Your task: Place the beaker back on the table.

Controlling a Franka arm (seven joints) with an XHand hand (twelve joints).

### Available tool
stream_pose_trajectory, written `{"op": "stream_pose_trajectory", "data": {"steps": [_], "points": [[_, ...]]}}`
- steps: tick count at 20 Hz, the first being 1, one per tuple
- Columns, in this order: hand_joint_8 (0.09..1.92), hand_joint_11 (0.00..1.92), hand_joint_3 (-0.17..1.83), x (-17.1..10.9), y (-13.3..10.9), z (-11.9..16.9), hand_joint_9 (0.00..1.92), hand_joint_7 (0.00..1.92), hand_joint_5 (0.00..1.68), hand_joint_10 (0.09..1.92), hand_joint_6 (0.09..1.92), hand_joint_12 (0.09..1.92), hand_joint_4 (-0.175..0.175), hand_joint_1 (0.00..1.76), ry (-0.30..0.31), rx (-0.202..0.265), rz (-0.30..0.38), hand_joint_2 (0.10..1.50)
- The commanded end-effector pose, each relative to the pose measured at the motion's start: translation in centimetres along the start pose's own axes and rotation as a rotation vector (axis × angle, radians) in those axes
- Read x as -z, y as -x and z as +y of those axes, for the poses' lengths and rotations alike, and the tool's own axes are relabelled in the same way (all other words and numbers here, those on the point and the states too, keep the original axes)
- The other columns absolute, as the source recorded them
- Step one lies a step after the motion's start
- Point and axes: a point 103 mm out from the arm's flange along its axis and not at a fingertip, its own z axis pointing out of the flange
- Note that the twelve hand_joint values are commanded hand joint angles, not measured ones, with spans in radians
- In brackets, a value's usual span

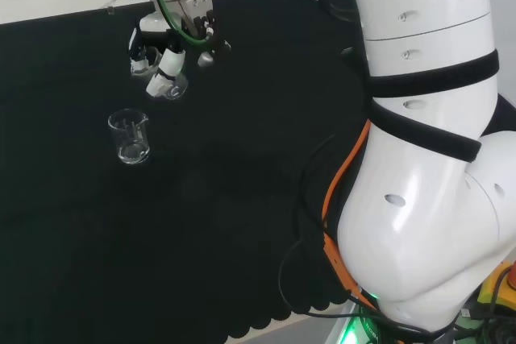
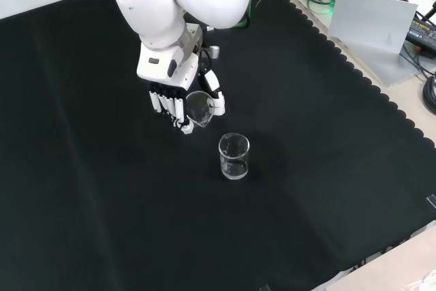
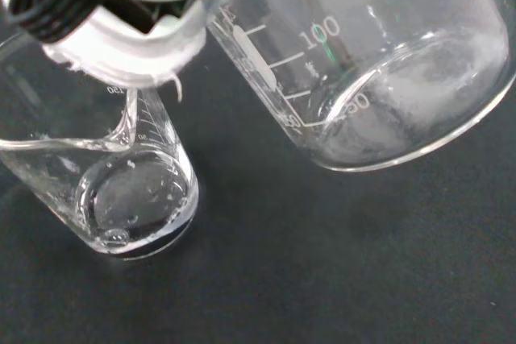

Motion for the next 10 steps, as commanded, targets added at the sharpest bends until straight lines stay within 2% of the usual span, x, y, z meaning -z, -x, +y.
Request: {"op": "stream_pose_trajectory", "data": {"steps": [1,3,10], "points": [[0.09,1.12,0.73,-2.1,0.4,0.5,1.56,1.65,1.24,0.09,0.76,0.91,0.175,1.12,0.06,0.037,0.075,0.64],[0.09,1.12,0.73,-2.6,0.7,0.5,1.56,1.65,1.24,0.09,0.76,0.91,0.175,1.12,0.086,0.042,0.103,0.63],[0.09,1.12,0.73,-4.4,1.4,1.1,1.55,1.64,1.24,0.09,0.77,0.91,0.175,1.12,0.115,0.066,0.161,0.64]]}}
